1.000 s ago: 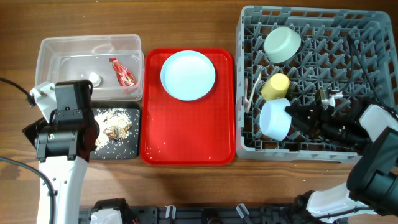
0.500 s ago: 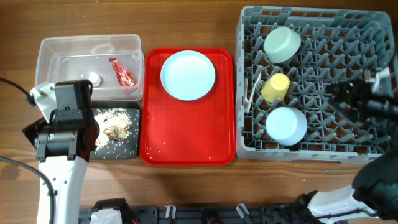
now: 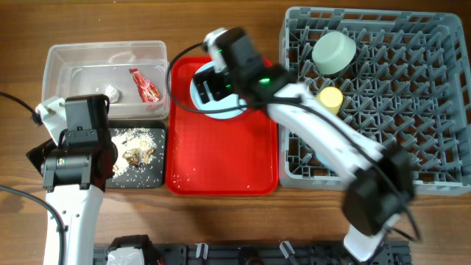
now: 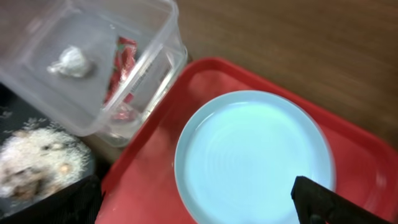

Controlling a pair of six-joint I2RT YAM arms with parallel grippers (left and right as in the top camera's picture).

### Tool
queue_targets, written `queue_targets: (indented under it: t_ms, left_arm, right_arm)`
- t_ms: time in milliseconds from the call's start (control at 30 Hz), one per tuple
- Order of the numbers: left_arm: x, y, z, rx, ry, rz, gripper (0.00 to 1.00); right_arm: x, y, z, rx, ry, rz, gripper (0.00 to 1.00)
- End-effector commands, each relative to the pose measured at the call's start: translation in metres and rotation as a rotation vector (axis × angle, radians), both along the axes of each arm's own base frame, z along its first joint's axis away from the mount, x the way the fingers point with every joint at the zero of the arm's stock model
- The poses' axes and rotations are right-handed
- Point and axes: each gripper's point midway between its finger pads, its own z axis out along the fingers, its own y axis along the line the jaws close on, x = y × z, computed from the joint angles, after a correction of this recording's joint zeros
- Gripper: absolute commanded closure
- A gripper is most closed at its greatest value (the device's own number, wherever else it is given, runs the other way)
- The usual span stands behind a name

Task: Sort waste into correct bins and load items into the dishwasher rack
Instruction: 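Reach the right gripper to the edge of the light-blue plate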

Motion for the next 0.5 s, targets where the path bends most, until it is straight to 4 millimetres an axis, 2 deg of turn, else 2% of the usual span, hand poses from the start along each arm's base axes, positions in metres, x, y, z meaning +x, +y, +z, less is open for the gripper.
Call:
queue_targets:
  t_ms: [0,33,67,133,200,267,400,467]
  left_arm:
    - [-0.001,0.003,0.004,0.016,-0.004,0.011,0.00]
    - [-0.001,0.003,0.004,0.016,-0.004,0.011,0.00]
    - [-0.001,0.003,0.004,0.016,-0.004,0.011,0.00]
    - [-0.001,0.003,0.004,0.016,-0.004,0.011,0.00]
    - [-0.001,0.003,0.004,0.016,-0.004,0.011,0.00]
    - [-0.001,0.003,0.004,0.016,-0.004,0.011,0.00]
    - [-0.001,0.003,0.004,0.016,-0.004,0.011,0.00]
    - [-0.001,0.003,0.004,0.016,-0.004,0.011,0.00]
  right_arm:
    - [0.011,0.012,-0.076,-0.038,0.099,-0.007,0.61]
    - [0.010,0.015,-0.095,-0.033,0.142,-0.014,0.82]
    - [0.009,0.014,-0.115,-0.040,0.184,-0.044,0.96]
    - [0.007,0.012,-0.140,-0.063,0.223,-0.053,0.96]
    - [-0.010,0.024,-0.152,0.003,0.333,-0.037,0.96]
    - [-0.034,0.035,-0.155,0.063,0.463,0.007,0.96]
    - [-0.071,0.019,-0.168,-0.017,0.627,-0.026,0.96]
    - [-0.094,0.028,-0.165,0.021,0.728,0.009,0.96]
